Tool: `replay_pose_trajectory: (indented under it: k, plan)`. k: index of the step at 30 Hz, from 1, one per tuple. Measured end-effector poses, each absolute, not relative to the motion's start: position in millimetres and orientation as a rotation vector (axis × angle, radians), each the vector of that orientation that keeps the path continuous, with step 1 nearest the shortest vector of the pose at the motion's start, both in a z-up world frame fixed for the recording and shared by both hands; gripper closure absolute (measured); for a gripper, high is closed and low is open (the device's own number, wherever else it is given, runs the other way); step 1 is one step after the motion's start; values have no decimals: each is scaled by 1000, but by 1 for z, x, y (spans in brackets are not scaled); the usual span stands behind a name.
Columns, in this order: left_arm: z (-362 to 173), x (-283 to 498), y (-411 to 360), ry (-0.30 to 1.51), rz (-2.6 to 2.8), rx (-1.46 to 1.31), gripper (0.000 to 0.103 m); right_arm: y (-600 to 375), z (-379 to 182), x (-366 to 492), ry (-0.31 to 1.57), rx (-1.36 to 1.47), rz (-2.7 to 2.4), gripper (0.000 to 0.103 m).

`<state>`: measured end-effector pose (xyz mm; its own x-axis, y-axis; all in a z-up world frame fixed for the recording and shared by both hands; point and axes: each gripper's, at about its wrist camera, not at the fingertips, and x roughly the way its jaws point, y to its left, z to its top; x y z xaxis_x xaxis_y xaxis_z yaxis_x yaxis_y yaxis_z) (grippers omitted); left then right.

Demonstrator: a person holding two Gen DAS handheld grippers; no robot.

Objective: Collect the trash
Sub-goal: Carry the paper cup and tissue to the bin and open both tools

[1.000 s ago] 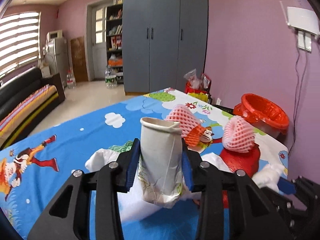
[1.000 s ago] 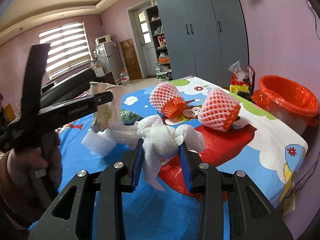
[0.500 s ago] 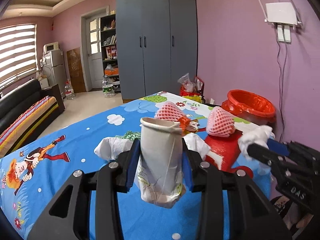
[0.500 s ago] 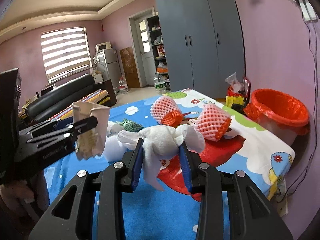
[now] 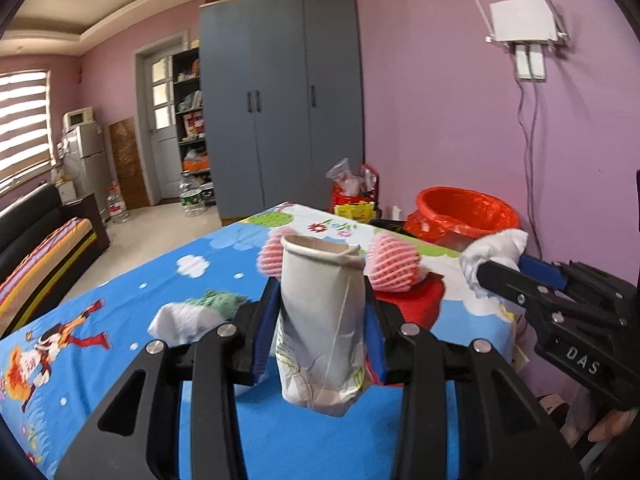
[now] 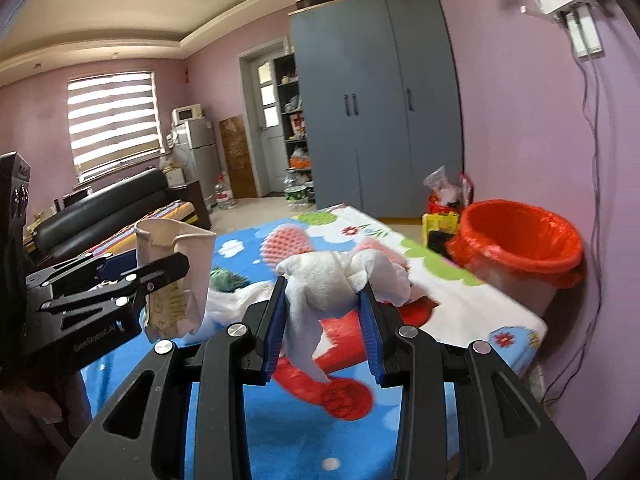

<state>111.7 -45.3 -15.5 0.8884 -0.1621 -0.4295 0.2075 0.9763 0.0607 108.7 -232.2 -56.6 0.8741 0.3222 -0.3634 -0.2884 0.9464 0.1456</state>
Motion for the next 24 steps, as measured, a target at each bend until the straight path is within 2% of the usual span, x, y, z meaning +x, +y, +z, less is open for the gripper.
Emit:
replay_pose_trajectory:
  k: [24]
  plan:
    - [-3,213,-185,428,-460,129,65,-372,-37,182,352,113,85,69]
